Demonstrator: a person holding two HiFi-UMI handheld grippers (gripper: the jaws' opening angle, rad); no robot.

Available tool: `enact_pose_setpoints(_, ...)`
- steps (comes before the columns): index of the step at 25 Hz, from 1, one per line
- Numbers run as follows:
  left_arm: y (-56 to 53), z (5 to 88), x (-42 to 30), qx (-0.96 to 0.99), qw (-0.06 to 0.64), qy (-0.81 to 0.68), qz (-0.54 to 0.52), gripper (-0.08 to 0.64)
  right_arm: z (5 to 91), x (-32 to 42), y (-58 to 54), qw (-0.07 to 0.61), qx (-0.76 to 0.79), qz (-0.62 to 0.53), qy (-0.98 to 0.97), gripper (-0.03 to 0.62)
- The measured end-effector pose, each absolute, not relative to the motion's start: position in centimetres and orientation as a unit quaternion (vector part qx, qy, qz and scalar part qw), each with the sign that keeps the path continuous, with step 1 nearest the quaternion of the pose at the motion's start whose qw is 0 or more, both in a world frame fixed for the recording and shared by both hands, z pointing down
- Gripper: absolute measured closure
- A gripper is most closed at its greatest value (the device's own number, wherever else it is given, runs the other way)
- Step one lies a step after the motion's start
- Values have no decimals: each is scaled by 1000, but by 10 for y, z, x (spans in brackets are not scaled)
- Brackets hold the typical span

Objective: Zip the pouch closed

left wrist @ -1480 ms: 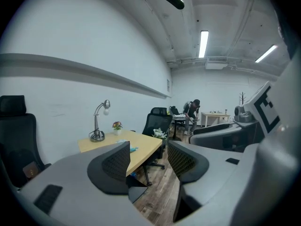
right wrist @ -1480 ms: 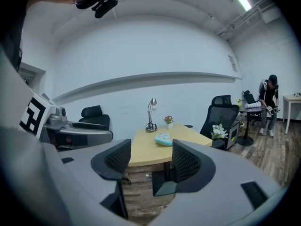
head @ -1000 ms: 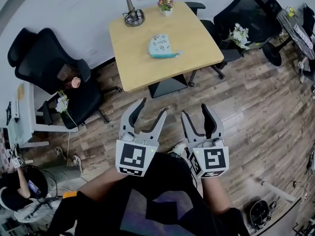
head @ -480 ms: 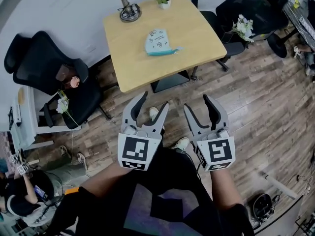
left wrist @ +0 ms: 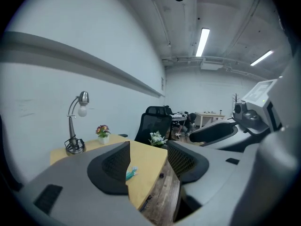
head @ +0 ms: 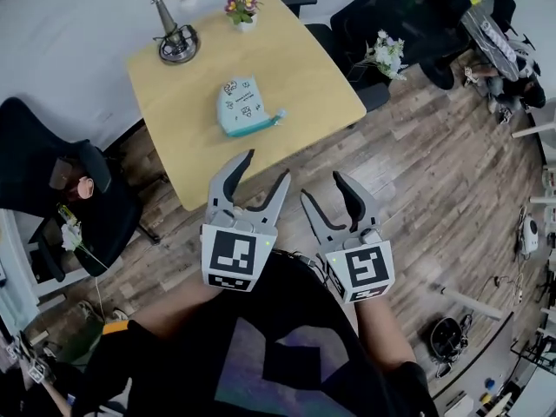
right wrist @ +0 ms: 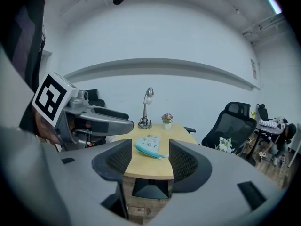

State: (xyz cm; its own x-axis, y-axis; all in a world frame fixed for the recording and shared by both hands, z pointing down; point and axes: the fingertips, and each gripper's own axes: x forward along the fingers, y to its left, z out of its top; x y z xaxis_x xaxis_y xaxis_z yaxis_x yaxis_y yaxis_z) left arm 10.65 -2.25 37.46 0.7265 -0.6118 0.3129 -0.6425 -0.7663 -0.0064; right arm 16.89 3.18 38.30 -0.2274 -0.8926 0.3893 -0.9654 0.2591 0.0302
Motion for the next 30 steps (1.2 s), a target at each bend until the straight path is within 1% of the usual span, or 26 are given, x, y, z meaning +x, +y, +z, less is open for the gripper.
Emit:
enact_pose_setpoints(14,-99,398,11,907,91,-384,149,302,406,135,-62,232,563,99,-787,328)
enact_pose_setpoints(25,-125,438,21,901,80,-369,214,302,435,144,-115,289,487,73,-821,330)
enact_pose_setpoints(30,-140,457,25,892,94,-374,236,302,457,152,-138,325,443,64,-833,337)
